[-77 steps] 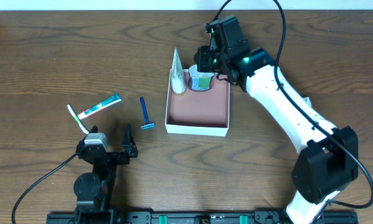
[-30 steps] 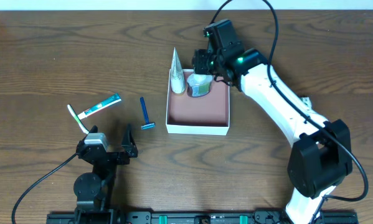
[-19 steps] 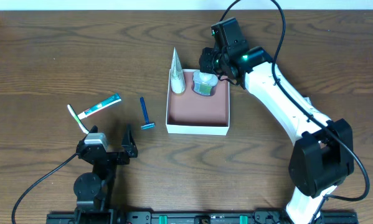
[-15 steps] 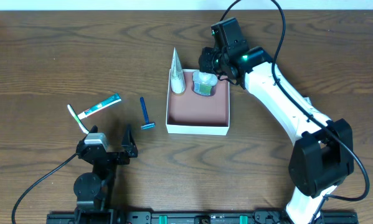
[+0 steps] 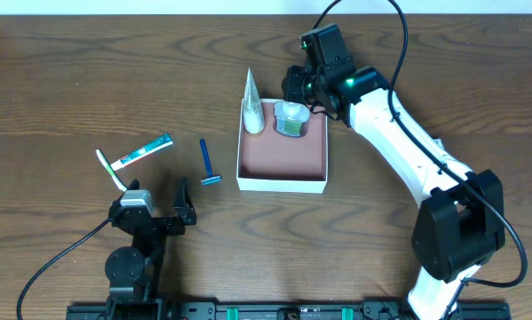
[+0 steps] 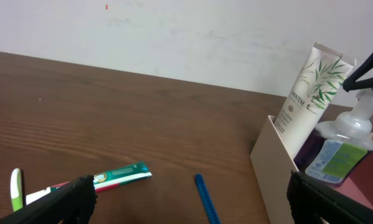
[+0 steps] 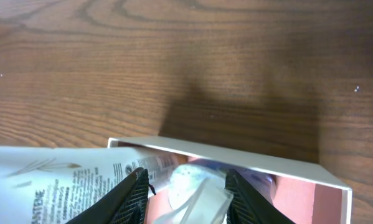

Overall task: Pack container
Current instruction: 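Lower the pump bottle into the box and adjust its position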

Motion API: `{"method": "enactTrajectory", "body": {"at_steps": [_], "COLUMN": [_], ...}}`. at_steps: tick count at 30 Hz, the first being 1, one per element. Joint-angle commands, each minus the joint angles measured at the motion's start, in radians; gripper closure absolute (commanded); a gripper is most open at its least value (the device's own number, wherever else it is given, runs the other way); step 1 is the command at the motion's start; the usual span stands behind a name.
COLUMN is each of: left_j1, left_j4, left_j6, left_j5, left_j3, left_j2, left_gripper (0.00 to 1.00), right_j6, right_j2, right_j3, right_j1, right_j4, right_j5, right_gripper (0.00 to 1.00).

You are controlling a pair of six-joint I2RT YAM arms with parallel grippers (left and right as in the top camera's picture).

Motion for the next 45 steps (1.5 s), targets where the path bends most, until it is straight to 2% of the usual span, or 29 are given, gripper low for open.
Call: {"method": "enactTrajectory", "body": {"at_steps": [1, 6, 13, 15, 18, 20, 45], "left_j1": [0.005, 0.005, 0.005, 0.005, 0.005, 0.005, 0.005], "left_j4": [-0.034, -0.034, -0.034, -0.034, -0.034, -0.034, -0.034], "left_j6": [0.002, 0.002, 0.002, 0.002, 0.002, 0.002, 0.002], "left_j5": [0.012, 0.012, 0.012, 0.012, 0.012, 0.012, 0.012], "left_j3": [-0.018, -0.018, -0.018, -0.018, -0.018, -0.018, -0.018], "left_j2": [-0.001, -0.001, -0.001, -0.001, -0.001, -0.001, -0.001], "left_gripper": [0.02, 0.02, 0.02, 0.02, 0.02, 0.02, 0.02], "right_j6": [-0.023, -0.044, -0.062, -0.067, -0.067, -0.067, -0.058], "right_j2": [-0.025, -0.025, -0.025, -0.025, -0.025, -0.025, -0.025], "right_j3": [0.015, 0.015, 0.015, 0.015, 0.015, 0.015, 0.015], "right_j1": [-0.003, -0.001, 0.005, 0.008, 0.012, 0.012, 0.055], "right_j4": [-0.026, -0.077, -0.082, -0.082, -0.08, -0.076, 0.075], "right_j5": [-0.013, 0.0, 0.0, 0.003, 0.018, 0.021, 0.009], "right_gripper": [0.59, 0.53, 0.53, 0.57, 0.71, 0.76, 0.72]}}
